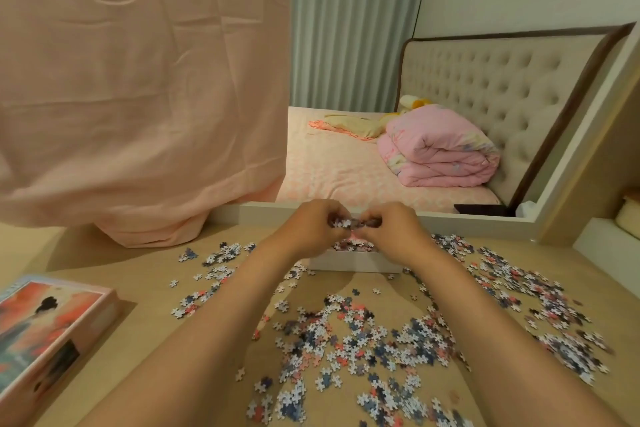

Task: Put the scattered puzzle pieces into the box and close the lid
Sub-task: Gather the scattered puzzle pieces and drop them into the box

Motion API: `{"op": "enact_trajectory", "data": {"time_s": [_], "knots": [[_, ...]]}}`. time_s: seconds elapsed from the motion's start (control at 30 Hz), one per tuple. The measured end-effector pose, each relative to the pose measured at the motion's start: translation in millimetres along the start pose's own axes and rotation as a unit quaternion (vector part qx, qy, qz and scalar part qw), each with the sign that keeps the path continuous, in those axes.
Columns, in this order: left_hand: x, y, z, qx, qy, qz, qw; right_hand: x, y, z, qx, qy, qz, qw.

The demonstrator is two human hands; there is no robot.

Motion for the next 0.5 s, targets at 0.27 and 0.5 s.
{"op": "enact_trajectory", "data": {"time_s": [0.27,0.5], "knots": [[15.9,-21.1,-24.1,0.051,-0.071,0.027,0.996,-31.4,-24.4,-27.5,0.084,0.118,-0.023,0.989],[19.6,-8.3,-26.8,0.019,-0.111,-0.016,0.993,-31.5,-10.6,-6.2,-0.009,0.044,-0.003,0.999]]}}
Point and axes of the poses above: each hand's wrist, its own y-axis away from the middle knuckle, its own z-axis out of the back of the hand, x = y × z, the point moved 5 cm from there along -y, towards the middle knuckle, and after that the axes turned 3 degrees about z, right-handed, at the moved point
